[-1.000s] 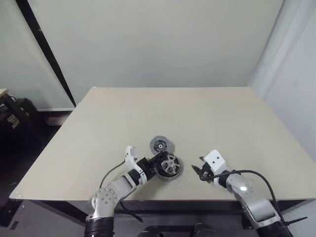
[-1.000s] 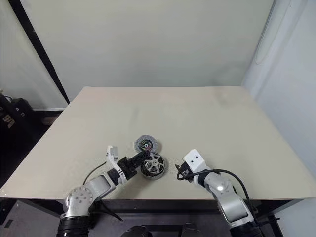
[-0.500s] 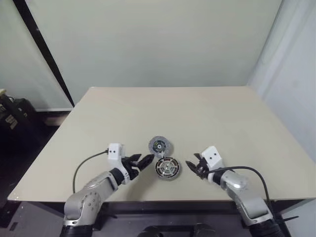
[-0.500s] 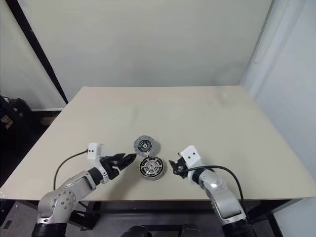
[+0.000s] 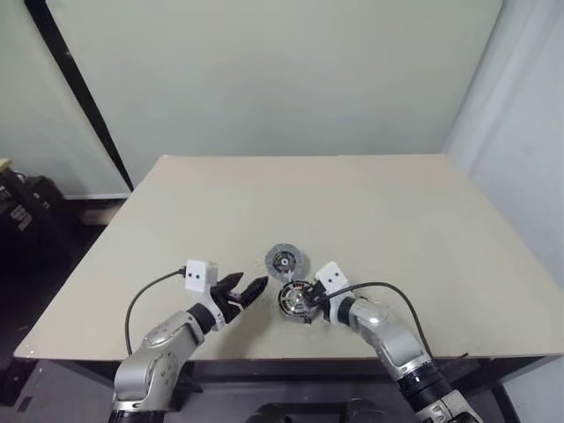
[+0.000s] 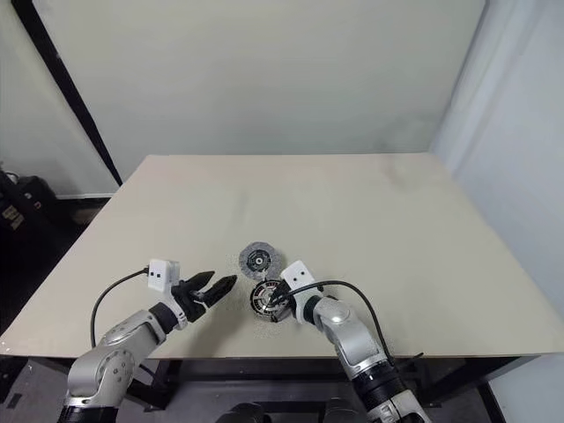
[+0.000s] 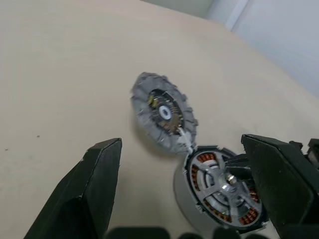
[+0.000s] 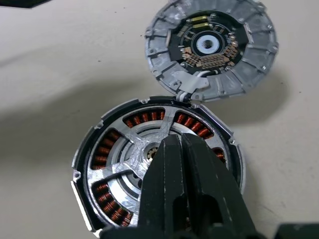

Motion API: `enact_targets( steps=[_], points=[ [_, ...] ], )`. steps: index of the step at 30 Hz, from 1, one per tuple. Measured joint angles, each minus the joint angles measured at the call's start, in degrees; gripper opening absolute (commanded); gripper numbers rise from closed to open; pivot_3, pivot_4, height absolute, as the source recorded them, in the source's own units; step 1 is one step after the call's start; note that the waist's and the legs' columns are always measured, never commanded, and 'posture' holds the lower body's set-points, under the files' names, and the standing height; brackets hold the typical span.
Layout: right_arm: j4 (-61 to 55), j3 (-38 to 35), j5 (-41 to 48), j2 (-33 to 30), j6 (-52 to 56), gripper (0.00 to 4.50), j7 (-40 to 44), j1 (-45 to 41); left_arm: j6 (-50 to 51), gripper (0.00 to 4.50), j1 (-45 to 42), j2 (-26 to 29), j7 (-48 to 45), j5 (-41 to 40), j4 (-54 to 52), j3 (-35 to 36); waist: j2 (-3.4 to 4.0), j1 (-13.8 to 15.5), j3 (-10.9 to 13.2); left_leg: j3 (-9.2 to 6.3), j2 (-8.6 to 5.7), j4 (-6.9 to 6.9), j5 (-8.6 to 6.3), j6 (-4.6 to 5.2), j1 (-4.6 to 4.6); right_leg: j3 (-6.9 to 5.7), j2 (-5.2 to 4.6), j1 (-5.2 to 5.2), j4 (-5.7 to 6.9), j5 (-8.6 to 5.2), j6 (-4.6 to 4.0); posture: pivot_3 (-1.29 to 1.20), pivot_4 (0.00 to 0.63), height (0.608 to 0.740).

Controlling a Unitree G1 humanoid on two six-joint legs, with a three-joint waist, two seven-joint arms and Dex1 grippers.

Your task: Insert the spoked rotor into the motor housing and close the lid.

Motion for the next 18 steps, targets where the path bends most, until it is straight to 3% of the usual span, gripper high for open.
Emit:
enact_targets(
  steps=[5,8,11,18],
  points=[
    [-0.30,-0.11,-0.20,-0.42,-0.50,0.07,0.82,0.05,-0.07,4.11,0.80,-0.04,-0.04,0.23,-0.07,0.00,0.02,-0.06,0.00,0.02,0.06,0.05,0.01,0.00,0.00,0.01,0.06,0.02,0.00,-0.01,-0.04,0.00,0.000,0.740],
    [-3.32,-0.09,-0.20,-2.38,0.26,0.63,2.45,0.03,0.19,3.92,1.17,-0.12,0.12,0.06,-0.45,0.08,0.02,0.04,0.00,0.01,0.03,0.09,0.01,0.00,-0.04,0.01,0.05,0.01,0.00,0.01,-0.02,0.00,0.000,0.740],
    [-9.20,-0.05,-0.10,-4.85,2.82,1.61,4.91,-0.46,1.14,3.20,1.06,-0.65,0.99,-0.76,-1.07,1.00,0.02,0.04,0.00,0.00,0.04,0.09,0.01,0.00,-0.04,0.00,0.05,0.00,0.00,0.02,-0.01,0.00,0.000,0.740],
    [-19.98,5.18,-1.95,-15.62,9.12,4.15,13.78,-4.13,6.32,0.58,-0.21,0.44,2.98,-1.11,-2.00,1.32,0.01,0.04,0.00,0.01,0.04,0.12,0.01,0.01,-0.05,-0.02,0.04,0.01,0.00,0.02,0.00,0.00,0.000,0.740]
  ],
)
